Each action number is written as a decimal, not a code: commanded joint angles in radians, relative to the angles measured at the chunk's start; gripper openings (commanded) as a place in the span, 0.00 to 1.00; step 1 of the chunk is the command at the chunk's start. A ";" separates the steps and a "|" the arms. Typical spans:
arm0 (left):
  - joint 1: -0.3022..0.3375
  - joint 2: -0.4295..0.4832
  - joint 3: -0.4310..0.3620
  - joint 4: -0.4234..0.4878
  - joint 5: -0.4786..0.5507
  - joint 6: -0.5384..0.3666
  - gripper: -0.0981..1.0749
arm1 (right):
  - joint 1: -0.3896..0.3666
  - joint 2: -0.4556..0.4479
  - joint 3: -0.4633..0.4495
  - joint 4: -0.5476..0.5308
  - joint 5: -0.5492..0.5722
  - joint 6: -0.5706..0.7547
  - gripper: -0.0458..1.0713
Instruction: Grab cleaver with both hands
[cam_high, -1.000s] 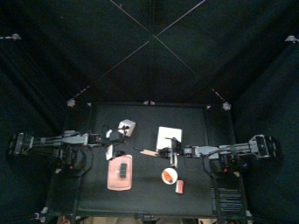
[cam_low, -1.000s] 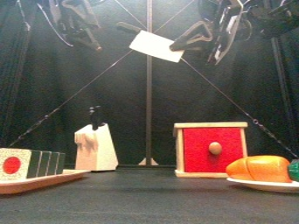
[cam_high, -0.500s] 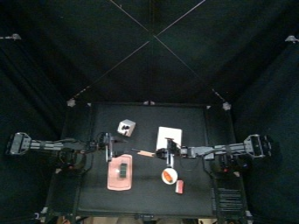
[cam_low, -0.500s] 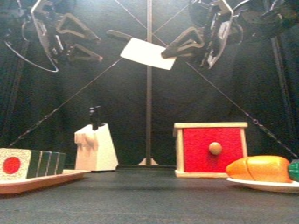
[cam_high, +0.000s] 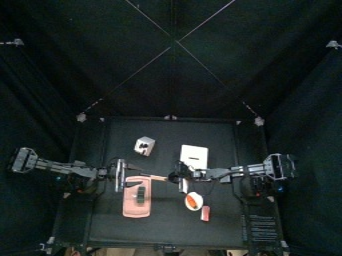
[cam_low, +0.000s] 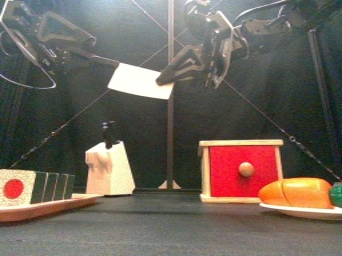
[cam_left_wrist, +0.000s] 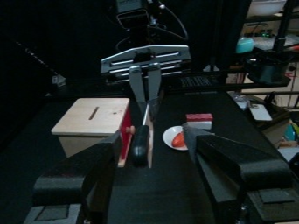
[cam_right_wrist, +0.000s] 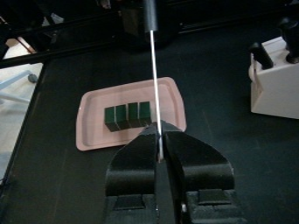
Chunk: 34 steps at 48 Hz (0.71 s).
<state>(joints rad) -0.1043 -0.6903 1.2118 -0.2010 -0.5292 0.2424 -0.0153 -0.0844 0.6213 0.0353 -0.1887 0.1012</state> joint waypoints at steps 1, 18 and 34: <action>-0.003 0.002 -0.009 -0.008 -0.011 -0.003 0.86 | 0.002 -0.005 -0.040 0.002 0.003 -0.002 0.26; -0.008 0.028 0.000 -0.044 -0.011 -0.006 0.77 | 0.002 0.000 -0.043 -0.003 0.005 -0.002 0.26; -0.008 0.037 0.000 -0.044 -0.011 -0.006 0.73 | 0.003 0.002 -0.043 -0.003 0.003 -0.002 0.26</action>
<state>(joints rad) -0.1104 -0.6550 1.2257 -0.2454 -0.5323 0.2347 -0.0138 -0.0675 0.6044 0.0322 -0.1810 0.0997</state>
